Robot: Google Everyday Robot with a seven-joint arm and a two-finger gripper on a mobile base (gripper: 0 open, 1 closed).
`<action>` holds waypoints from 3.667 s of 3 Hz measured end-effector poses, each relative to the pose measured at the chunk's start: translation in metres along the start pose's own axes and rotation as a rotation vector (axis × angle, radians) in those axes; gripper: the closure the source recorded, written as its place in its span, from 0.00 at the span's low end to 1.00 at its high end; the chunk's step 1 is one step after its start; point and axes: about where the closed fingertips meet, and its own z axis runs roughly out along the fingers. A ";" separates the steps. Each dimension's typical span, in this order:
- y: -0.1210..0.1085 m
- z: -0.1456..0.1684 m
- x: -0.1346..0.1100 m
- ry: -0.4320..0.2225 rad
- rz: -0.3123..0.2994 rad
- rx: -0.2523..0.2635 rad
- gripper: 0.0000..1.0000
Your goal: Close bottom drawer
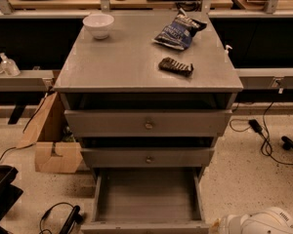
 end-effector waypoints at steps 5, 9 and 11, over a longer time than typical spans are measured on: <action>0.010 0.205 0.001 -0.162 -0.038 -0.051 1.00; 0.046 0.309 -0.030 -0.221 -0.065 -0.126 1.00; 0.041 0.336 -0.061 -0.253 -0.092 -0.128 1.00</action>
Offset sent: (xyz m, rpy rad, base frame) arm -0.0067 0.0432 -0.0940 0.0608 0.0422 0.0118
